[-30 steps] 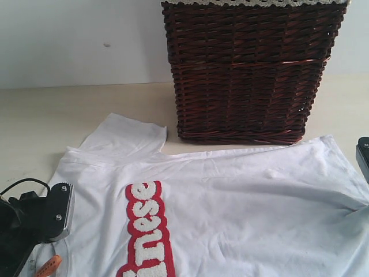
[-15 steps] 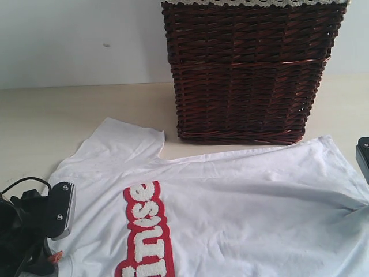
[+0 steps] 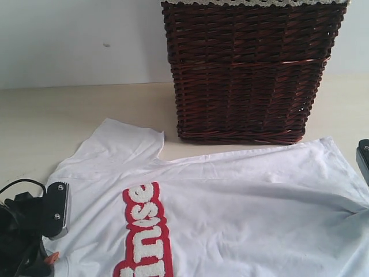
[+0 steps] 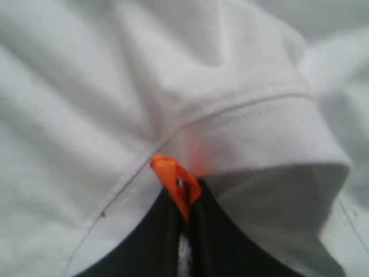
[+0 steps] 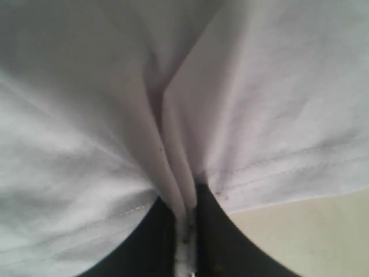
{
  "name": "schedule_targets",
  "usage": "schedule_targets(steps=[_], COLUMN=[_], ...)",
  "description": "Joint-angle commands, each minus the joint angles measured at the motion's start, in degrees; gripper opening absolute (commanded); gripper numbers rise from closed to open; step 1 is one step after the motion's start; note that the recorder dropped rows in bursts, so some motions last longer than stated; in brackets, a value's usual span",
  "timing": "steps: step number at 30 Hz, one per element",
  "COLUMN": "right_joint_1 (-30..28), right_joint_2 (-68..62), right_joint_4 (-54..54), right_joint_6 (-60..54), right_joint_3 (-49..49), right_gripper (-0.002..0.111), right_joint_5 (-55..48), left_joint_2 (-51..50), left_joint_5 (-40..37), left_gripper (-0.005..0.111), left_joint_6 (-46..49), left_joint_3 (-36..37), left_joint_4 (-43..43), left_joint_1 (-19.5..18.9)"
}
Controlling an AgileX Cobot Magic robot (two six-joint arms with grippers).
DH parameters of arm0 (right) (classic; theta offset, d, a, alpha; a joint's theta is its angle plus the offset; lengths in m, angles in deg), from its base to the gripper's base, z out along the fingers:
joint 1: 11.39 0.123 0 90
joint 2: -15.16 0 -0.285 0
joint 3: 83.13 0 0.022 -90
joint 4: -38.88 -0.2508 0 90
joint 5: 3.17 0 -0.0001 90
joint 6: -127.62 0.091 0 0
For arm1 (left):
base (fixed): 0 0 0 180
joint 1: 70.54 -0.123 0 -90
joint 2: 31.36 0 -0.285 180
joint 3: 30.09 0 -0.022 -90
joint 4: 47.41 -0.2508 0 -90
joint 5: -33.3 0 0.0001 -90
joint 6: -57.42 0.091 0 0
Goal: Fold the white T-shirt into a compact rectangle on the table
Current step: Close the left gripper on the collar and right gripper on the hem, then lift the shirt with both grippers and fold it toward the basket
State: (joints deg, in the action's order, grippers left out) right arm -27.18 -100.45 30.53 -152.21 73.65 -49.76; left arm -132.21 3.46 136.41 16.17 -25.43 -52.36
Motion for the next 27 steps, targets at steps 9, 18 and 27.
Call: schedule_targets(steps=[9,18,27], right_joint_1=[0.1,0.1,0.1], right_joint_2=[20.3,34.5,46.4], right_joint_4=[0.5,-2.3,-10.1], right_joint_6=[-3.1,-2.3,-3.6], right_joint_3=[-1.0,-1.0,-1.0], right_gripper=[0.0,0.0,0.0], right_joint_5=[0.1,3.5,3.8], left_joint_2=[20.8,36.7,51.5], left_joint_5=[4.1,6.0,6.1], left_gripper=[0.0,0.0,0.0], left_joint_6=[-9.2,-9.6,-9.6], left_joint_3=[-9.6,-14.6,-18.1], left_joint_4=[0.1,1.4,1.1], left_joint_1=[0.1,0.1,0.1])
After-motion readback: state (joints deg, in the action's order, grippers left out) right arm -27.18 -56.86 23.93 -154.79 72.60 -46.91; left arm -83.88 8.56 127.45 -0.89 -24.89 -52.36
